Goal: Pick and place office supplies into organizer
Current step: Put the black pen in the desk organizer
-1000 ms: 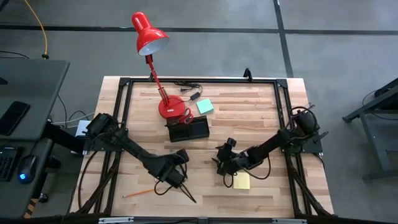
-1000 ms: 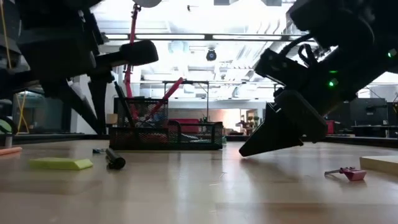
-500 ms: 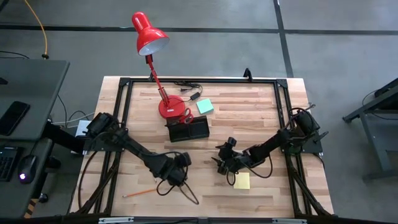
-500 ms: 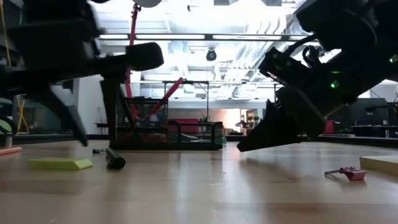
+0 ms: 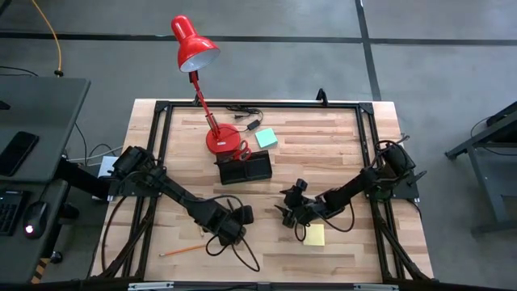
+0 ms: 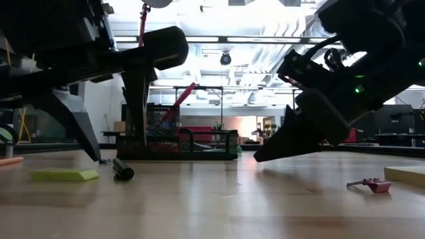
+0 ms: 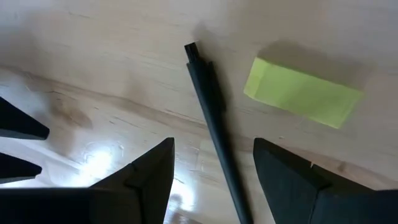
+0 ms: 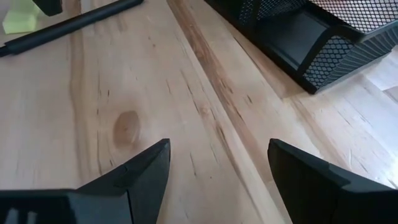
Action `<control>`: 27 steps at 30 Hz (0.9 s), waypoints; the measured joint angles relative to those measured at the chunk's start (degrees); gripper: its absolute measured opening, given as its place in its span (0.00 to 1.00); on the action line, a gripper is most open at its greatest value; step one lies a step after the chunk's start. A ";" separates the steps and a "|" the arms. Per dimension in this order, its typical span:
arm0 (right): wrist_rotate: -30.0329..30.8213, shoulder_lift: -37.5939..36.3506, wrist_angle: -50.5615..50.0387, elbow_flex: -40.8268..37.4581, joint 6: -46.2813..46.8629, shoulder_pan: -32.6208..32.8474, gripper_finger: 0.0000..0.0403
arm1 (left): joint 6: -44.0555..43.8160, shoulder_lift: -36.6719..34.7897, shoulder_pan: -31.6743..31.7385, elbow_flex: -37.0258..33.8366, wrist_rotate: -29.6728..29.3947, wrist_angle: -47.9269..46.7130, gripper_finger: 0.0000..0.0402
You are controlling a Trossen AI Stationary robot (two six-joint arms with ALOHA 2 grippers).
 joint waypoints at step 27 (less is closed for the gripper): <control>0.26 0.02 1.40 0.04 -0.43 -0.13 0.64 | -2.82 3.45 6.47 0.13 8.51 2.75 0.23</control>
